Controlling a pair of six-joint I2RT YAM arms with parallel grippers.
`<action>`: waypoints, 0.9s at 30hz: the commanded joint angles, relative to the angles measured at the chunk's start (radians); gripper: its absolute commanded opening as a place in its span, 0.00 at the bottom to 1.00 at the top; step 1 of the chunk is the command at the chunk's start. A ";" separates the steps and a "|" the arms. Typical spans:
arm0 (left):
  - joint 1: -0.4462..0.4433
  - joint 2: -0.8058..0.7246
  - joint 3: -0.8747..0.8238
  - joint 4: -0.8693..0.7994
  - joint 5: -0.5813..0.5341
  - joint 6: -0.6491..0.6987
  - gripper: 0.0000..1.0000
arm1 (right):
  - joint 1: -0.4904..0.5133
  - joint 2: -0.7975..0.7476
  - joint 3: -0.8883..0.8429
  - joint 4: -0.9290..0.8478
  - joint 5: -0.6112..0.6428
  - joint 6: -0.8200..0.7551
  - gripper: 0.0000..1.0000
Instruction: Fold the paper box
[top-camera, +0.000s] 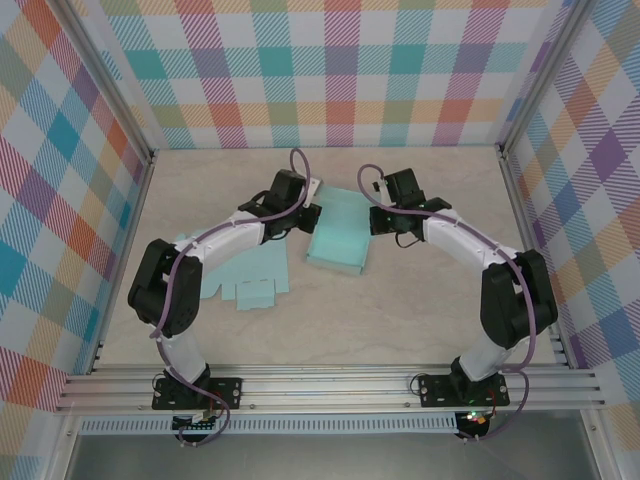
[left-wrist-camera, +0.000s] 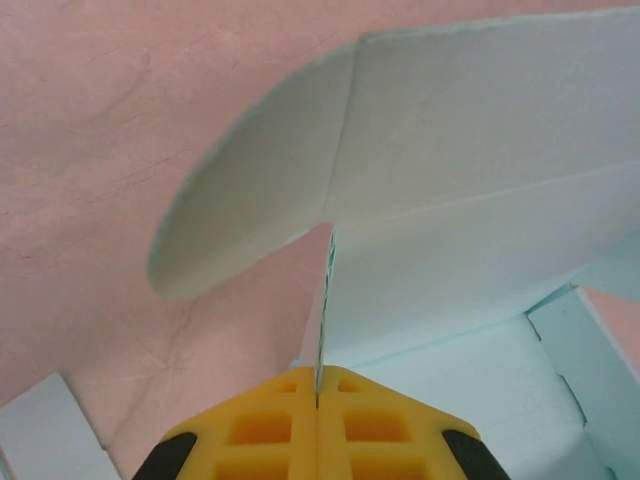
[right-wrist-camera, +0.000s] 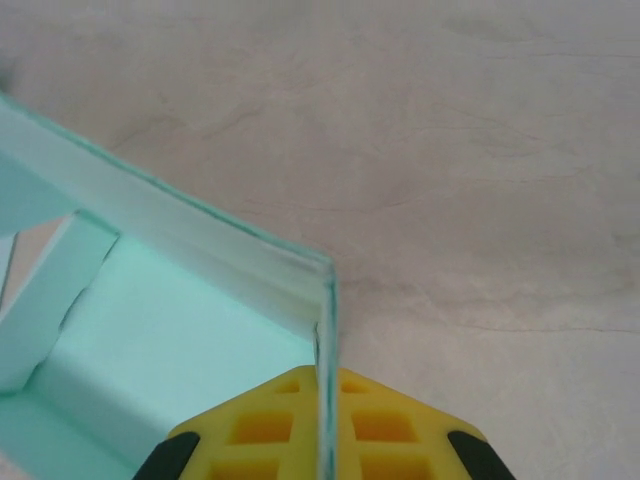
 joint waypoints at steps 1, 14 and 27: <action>-0.044 -0.034 -0.022 0.091 -0.094 -0.119 0.00 | -0.001 0.022 0.034 0.018 0.088 0.077 0.01; -0.094 0.080 0.078 0.185 -0.280 -0.335 0.00 | -0.001 0.058 0.101 0.234 0.142 0.024 0.02; -0.142 0.165 0.069 0.226 -0.394 -0.465 0.00 | 0.048 0.111 0.003 0.404 0.145 0.108 0.01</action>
